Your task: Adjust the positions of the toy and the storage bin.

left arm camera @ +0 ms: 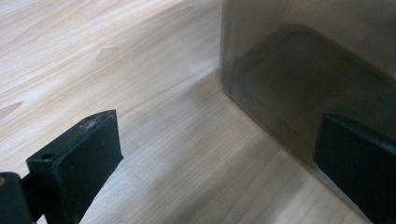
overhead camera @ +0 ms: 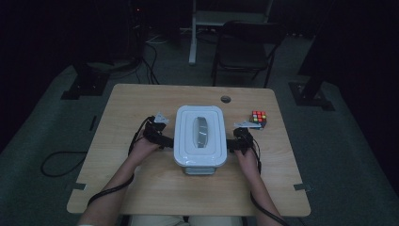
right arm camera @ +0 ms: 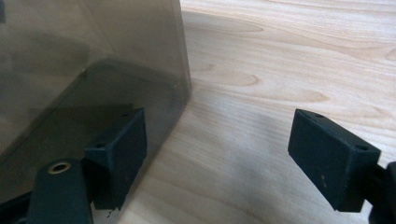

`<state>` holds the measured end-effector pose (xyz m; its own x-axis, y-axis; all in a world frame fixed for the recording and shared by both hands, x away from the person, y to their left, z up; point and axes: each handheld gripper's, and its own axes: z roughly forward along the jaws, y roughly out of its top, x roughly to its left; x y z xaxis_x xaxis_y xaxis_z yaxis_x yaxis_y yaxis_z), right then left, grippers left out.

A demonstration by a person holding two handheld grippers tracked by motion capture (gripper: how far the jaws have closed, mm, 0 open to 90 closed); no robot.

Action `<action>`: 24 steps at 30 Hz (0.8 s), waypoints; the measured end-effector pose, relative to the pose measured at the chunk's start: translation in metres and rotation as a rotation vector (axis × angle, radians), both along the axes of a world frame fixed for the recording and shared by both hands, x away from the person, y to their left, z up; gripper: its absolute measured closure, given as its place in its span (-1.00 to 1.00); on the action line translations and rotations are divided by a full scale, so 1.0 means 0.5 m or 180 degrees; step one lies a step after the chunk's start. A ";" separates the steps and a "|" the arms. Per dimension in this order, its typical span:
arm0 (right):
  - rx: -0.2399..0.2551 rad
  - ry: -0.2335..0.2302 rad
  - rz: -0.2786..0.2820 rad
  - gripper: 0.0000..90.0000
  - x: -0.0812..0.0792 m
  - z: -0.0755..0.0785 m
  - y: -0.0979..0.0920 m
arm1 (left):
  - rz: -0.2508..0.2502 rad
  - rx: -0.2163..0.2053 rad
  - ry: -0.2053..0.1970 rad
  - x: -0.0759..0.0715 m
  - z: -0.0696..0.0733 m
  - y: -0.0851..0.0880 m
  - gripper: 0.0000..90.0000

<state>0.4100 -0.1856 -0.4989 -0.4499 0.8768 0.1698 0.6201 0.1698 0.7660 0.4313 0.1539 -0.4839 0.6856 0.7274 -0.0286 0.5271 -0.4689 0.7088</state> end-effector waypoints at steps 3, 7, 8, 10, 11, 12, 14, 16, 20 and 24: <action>-0.0019 0.0007 0.0015 -0.57 -0.011 0.001 -0.004 | -0.0017 -0.0019 0.0009 -0.008 -0.001 -0.002 -0.96; -0.0032 0.0026 0.0029 -0.57 -0.021 0.003 -0.005 | -0.0039 -0.0027 0.0007 -0.020 -0.001 -0.004 -0.96; -0.0051 0.0001 0.0041 -0.57 -0.026 0.003 -0.006 | -0.0055 -0.0027 0.0014 -0.026 -0.002 -0.003 -0.96; -0.0057 0.0007 0.0054 -0.57 -0.035 0.004 -0.006 | -0.0059 -0.0043 0.0017 -0.032 -0.003 -0.003 -0.96; -0.0063 -0.0010 0.0055 -0.56 -0.037 0.003 -0.006 | -0.0063 -0.0052 0.0018 -0.035 -0.004 -0.002 -0.96; -0.0059 0.0000 0.0061 -0.55 -0.040 0.004 -0.005 | -0.0062 -0.0066 0.0023 -0.038 -0.004 -0.001 -0.96; -0.0048 -0.0011 0.0075 -0.55 -0.047 0.003 -0.005 | -0.0068 -0.0090 0.0038 -0.044 -0.006 0.001 -0.96; -0.0023 0.0000 0.0082 -0.55 -0.052 0.001 -0.006 | -0.0078 -0.0087 0.0028 -0.051 -0.006 0.002 -0.96; -0.0006 -0.0016 0.0114 -0.55 -0.064 0.000 -0.010 | -0.0090 -0.0081 0.0029 -0.067 -0.005 -0.003 -0.96; 0.0005 -0.0015 0.0134 -0.55 -0.075 -0.001 -0.016 | -0.0158 -0.0069 0.0027 -0.082 -0.005 -0.009 -0.96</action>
